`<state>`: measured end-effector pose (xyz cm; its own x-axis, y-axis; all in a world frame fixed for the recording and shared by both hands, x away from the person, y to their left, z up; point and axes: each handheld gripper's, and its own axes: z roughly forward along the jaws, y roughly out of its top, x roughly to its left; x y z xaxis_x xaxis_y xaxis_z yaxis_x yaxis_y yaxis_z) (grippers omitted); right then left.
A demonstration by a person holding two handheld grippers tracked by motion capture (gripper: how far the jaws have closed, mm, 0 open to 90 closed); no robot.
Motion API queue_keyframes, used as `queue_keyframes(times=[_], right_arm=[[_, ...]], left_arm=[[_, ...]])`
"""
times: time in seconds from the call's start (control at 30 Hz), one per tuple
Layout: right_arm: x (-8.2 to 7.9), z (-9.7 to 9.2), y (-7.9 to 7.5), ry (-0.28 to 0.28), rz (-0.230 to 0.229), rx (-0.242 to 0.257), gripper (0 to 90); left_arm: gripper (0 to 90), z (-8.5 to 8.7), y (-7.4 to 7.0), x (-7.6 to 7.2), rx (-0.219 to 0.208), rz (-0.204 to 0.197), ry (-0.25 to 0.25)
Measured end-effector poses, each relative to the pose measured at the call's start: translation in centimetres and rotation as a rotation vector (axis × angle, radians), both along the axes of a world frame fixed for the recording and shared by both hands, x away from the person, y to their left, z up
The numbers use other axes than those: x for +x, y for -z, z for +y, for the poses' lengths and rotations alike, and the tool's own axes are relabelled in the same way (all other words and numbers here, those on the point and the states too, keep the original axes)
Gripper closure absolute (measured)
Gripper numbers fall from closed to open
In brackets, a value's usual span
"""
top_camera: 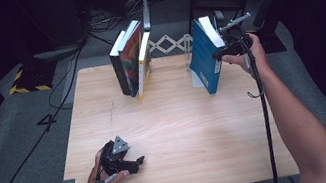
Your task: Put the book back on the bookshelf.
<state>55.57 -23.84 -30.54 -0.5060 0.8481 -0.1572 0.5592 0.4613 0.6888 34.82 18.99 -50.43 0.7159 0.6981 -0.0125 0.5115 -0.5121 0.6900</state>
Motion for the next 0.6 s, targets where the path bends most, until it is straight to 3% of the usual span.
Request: queue_keyframes(times=[0.6], right_arm=[[-2.2,-1.3,1.0,-0.079,-0.028,-0.003,25.7]], left_arm=[[16.1,0.0,0.0,0.0,0.000,0.000,-0.001]])
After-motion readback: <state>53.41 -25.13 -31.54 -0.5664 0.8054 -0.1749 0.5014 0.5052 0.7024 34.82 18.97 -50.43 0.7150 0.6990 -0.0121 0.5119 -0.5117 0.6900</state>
